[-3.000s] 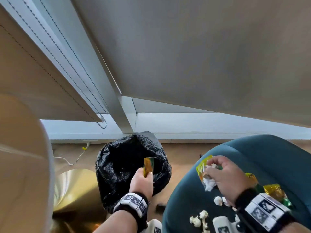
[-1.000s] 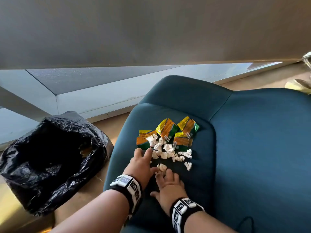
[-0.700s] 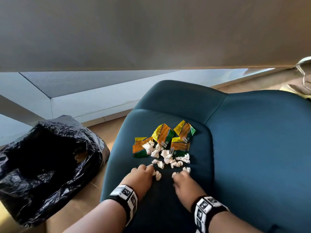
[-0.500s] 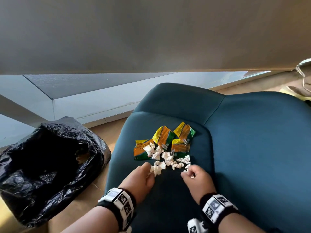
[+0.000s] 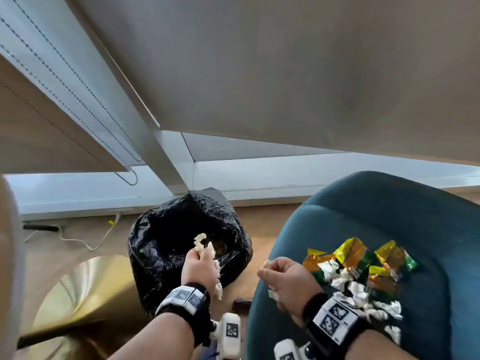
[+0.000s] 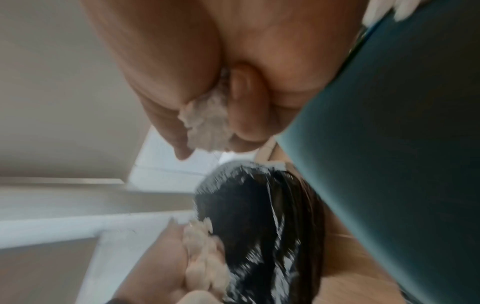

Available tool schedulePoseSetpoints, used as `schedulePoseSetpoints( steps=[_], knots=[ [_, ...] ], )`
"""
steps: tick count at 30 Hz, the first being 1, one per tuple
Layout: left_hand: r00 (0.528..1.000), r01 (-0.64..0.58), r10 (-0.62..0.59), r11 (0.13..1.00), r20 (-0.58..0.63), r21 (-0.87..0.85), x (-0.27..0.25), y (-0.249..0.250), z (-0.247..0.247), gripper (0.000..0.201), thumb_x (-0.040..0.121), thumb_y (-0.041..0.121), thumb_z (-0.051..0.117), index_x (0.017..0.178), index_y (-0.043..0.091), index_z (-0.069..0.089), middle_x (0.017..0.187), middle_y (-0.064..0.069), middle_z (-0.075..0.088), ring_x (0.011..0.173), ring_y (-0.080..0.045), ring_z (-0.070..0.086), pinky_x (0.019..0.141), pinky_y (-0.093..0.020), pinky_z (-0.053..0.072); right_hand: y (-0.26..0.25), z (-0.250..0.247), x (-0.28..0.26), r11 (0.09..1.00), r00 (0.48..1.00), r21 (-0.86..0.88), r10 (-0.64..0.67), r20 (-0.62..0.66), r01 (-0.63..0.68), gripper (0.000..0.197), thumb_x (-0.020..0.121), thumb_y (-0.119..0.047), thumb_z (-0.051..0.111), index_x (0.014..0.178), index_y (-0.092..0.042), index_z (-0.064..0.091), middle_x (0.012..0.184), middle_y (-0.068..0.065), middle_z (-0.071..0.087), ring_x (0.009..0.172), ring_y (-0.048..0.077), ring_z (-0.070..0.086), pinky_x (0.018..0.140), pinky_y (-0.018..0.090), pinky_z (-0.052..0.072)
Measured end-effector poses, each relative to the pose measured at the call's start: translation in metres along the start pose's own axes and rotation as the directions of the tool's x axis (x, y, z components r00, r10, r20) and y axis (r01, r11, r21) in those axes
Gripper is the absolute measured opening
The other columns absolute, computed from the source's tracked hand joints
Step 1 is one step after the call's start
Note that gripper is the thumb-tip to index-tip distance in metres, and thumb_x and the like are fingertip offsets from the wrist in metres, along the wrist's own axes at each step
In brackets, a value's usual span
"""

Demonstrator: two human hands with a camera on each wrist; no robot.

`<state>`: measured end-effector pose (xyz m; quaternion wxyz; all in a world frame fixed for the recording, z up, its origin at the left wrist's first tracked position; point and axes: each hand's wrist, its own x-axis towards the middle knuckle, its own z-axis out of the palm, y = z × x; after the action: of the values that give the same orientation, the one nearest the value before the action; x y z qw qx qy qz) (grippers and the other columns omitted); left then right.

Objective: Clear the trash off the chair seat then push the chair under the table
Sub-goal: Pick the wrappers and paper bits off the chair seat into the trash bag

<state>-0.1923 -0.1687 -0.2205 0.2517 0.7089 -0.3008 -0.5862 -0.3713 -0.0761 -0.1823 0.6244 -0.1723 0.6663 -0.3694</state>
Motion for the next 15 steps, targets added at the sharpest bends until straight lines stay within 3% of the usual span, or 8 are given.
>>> schedulePoseSetpoints(
  steps=[1,2,4,6,9,12,13,15],
  knots=[
    [0.998,0.045,-0.040,0.994,-0.047,0.098,0.025,-0.006,-0.024,0.034,0.096,0.016,0.046,0.062,0.016,0.039,0.054,-0.004,0.043,0.034,-0.016,0.042,0.033,-0.024,0.040,0.004,0.017,0.014,0.996,0.998,-0.069,0.053,0.024,-0.051,0.024,0.080,-0.017,0.073,0.067,-0.017,0.053,0.048,-0.003,0.044,0.035,0.011,0.035,0.032,0.021,0.029],
    [0.993,0.080,-0.060,0.973,-0.099,0.215,0.041,-0.007,-0.046,0.034,0.097,0.017,0.046,0.063,0.015,0.041,0.060,-0.007,0.048,0.039,-0.016,0.050,0.042,-0.028,0.052,0.005,0.033,0.026,0.988,0.995,-0.126,0.094,0.036,-0.089,0.025,0.076,-0.021,0.075,0.064,-0.020,0.054,0.048,-0.003,0.046,0.036,0.012,0.037,0.035,0.025,0.032],
    [0.978,0.138,-0.066,0.914,-0.196,0.382,0.069,-0.008,-0.078,0.027,0.092,0.025,0.050,0.067,0.015,0.047,0.072,-0.013,0.057,0.058,-0.025,0.056,0.072,-0.042,0.061,0.006,0.059,0.048,0.977,0.990,-0.171,0.134,0.049,-0.123,0.023,0.064,-0.032,0.074,0.059,-0.022,0.054,0.047,-0.004,0.048,0.041,0.015,0.040,0.042,0.031,0.034],
    [0.980,0.122,-0.042,0.898,-0.194,0.424,0.075,0.005,-0.088,0.032,0.091,0.027,0.052,0.063,0.015,0.047,0.064,-0.011,0.056,0.055,-0.025,0.051,0.064,-0.037,0.056,-0.002,0.082,0.066,0.978,0.986,-0.164,0.147,0.083,-0.132,0.024,0.059,-0.037,0.072,0.060,-0.022,0.053,0.046,-0.007,0.048,0.043,0.014,0.041,0.038,0.028,0.033],
    [0.980,0.134,-0.073,0.929,-0.186,0.345,0.079,0.021,-0.083,0.031,0.098,0.022,0.048,0.070,0.010,0.052,0.060,-0.005,0.049,0.050,-0.019,0.045,0.042,-0.021,0.045,-0.018,0.109,0.081,0.989,0.988,-0.074,0.137,0.075,-0.131,0.026,0.077,-0.023,0.072,0.062,-0.020,0.051,0.044,-0.006,0.048,0.043,0.014,0.043,0.034,0.024,0.035],
    [0.977,0.184,-0.150,0.951,-0.149,0.249,0.095,0.016,-0.074,0.038,0.100,0.034,0.046,0.069,0.013,0.053,0.063,-0.003,0.052,0.054,-0.018,0.051,0.055,-0.027,0.050,-0.036,0.127,0.086,0.986,0.984,-0.055,0.159,0.085,-0.155,0.030,0.083,-0.034,0.065,0.063,-0.017,0.053,0.057,0.005,0.048,0.048,0.019,0.045,0.041,0.032,0.042],
    [0.970,0.209,-0.184,0.964,-0.156,0.162,0.100,0.013,-0.073,0.039,0.096,0.041,0.049,0.074,0.010,0.057,0.065,-0.005,0.057,0.056,-0.021,0.056,0.059,-0.032,0.053,-0.042,0.131,0.087,0.985,0.982,-0.037,0.169,0.089,-0.166,0.030,0.085,-0.041,0.062,0.073,-0.014,0.060,0.069,0.008,0.051,0.057,0.021,0.049,0.049,0.037,0.051],
    [0.944,0.217,-0.217,0.976,-0.249,-0.028,0.106,0.009,-0.073,0.058,0.077,0.059,0.056,0.093,0.004,0.061,0.081,-0.015,0.070,0.070,-0.031,0.066,0.075,-0.041,0.058,-0.046,0.132,0.089,0.973,0.975,0.085,0.207,0.080,-0.214,0.042,0.087,-0.051,0.058,0.113,-0.018,0.061,0.105,0.006,0.055,0.086,0.027,0.056,0.082,0.046,0.059]
  ],
)
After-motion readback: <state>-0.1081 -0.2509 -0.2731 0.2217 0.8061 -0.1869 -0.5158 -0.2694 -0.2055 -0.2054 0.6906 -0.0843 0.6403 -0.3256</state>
